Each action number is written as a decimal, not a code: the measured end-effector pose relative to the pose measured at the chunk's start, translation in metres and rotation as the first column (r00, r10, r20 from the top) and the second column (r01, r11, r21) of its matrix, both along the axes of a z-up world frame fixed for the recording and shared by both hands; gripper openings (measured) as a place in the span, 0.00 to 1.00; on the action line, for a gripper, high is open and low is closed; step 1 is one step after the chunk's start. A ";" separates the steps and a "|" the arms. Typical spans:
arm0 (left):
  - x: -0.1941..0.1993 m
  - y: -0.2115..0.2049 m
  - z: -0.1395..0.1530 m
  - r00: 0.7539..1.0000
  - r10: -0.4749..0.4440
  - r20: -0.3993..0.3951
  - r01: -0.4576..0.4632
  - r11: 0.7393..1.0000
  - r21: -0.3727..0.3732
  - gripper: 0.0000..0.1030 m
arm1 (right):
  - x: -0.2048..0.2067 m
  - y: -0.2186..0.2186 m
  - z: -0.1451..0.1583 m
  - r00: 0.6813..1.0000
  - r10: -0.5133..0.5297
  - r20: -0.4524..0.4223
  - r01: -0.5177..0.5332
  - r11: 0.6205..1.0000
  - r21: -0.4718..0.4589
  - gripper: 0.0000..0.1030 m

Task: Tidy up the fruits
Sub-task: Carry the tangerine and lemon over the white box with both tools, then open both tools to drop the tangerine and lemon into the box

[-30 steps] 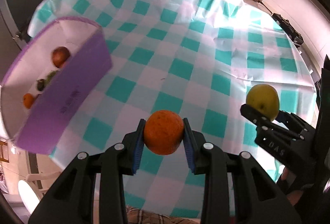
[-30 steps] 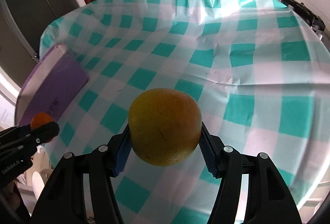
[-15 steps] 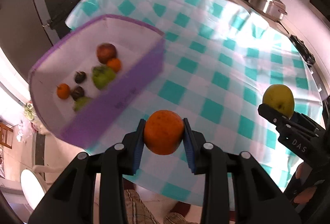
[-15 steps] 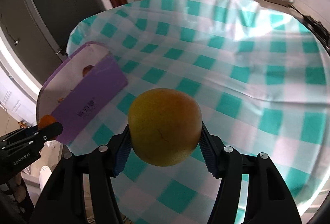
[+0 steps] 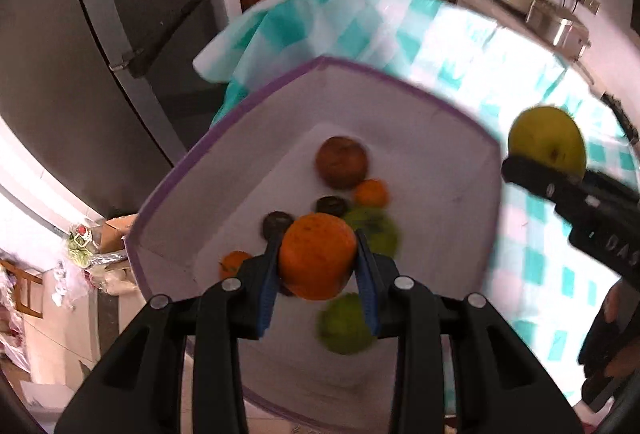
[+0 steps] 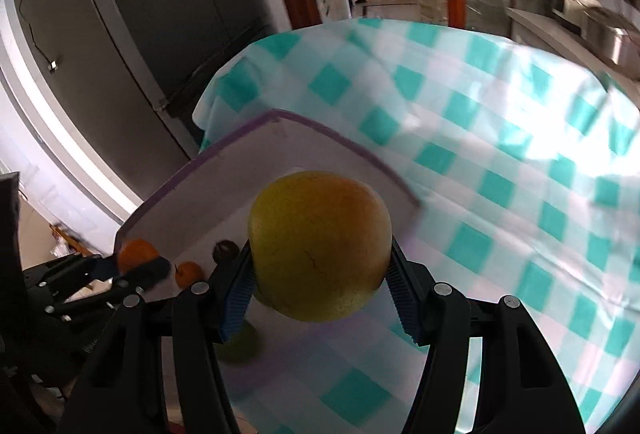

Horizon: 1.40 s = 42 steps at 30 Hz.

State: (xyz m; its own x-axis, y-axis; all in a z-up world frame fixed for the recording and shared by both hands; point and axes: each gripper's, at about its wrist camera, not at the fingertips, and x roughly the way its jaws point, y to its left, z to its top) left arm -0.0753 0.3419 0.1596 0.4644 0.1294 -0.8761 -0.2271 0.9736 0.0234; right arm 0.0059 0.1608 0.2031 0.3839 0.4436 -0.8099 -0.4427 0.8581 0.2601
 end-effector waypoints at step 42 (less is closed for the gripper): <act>0.051 0.049 -0.077 0.965 -0.177 -0.193 0.172 0.984 -0.042 0.36 | 0.056 0.081 -0.099 0.982 0.005 -0.190 -0.068 0.942 -0.329 0.56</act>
